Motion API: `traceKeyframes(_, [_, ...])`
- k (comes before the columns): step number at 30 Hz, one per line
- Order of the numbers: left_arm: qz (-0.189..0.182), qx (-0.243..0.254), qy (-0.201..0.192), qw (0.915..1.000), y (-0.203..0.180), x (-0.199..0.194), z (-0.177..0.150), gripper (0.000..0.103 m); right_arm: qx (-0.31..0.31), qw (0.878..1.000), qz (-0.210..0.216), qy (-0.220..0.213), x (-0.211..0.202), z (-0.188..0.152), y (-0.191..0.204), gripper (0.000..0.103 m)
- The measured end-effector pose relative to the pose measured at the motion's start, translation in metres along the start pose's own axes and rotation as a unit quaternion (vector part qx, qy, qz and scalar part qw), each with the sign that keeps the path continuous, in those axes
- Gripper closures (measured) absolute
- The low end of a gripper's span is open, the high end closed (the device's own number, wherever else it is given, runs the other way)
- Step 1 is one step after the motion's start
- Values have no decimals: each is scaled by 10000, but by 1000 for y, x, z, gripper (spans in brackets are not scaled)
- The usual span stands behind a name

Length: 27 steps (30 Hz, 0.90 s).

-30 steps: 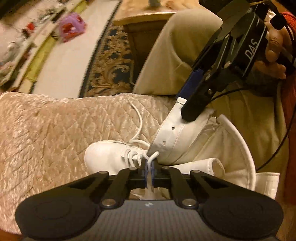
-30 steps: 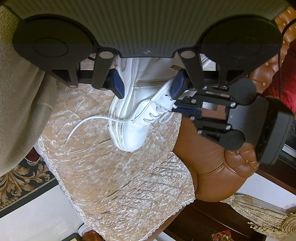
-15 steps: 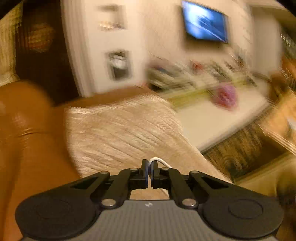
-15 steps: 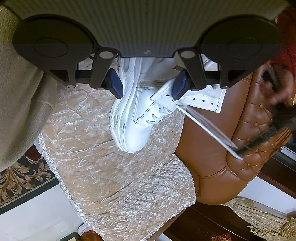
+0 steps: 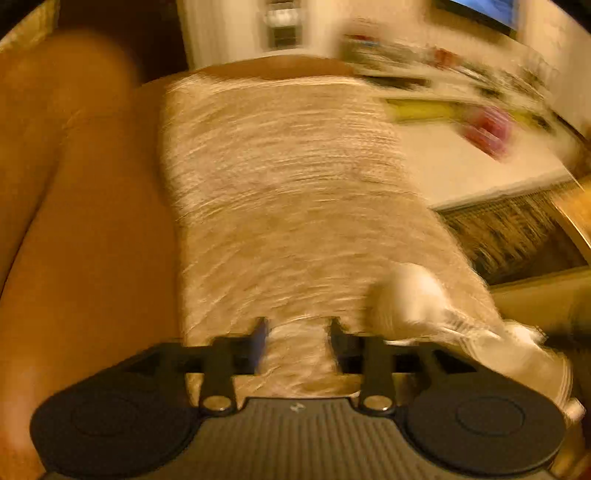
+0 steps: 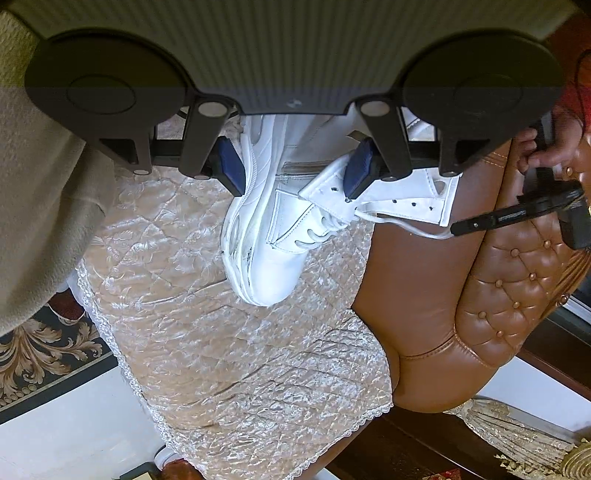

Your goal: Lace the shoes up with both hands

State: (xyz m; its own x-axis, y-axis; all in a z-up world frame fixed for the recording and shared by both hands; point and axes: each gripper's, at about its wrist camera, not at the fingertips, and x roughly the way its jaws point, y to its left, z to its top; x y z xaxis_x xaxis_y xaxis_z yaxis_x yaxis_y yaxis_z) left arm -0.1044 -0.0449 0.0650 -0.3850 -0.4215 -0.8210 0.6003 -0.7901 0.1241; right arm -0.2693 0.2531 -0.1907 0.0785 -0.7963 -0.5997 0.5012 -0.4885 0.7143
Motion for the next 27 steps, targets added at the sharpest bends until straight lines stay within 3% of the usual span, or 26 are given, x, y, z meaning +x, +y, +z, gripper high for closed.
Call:
traceKeyframes(1, [1, 467, -44, 9989, -17, -3, 7, 29, 3, 10000, 3, -5, 0, 0, 0, 37])
traceKeyframes(4, [-118, 1568, -306, 9871, -60, -10, 26, 29, 12, 10000, 14, -27, 0, 0, 0, 37])
traceKeyframes(7, [-797, 2451, -164, 9661, -100, 1, 39, 54, 11, 10000, 20, -42, -1, -1, 0, 37])
traceKeyframes(9, [-1242, 3008, 93, 9455, -125, 17, 44, 59, 10, 10000, 24, -44, -1, -1, 0, 37])
traceKeyframes(11, [-1504, 3332, 435, 9298, -137, 37, 45, 69, 13, 10000, 30, -49, -1, -1, 0, 37])
traceKeyframes(16, [-2165, 3708, 1038, 8972, -145, 66, 44, 71, 9, 10000, 35, -56, -3, -1, -1, 37])
traceKeyframes(19, [-2189, 3820, 1255, 8890, -147, 80, 46, 72, 53, 9999, 80, -41, -2, 0, -3, 37])
traceKeyframes(24, [-2261, 3792, 1487, 8849, -148, 89, 48, 72, 142, 9998, 133, -38, -1, 1, -6, 37])
traceKeyframes(27, [-2264, 3775, 1471, 8858, -150, 85, 41, 88, 139, 9998, 125, -34, -1, 1, -7, 37])
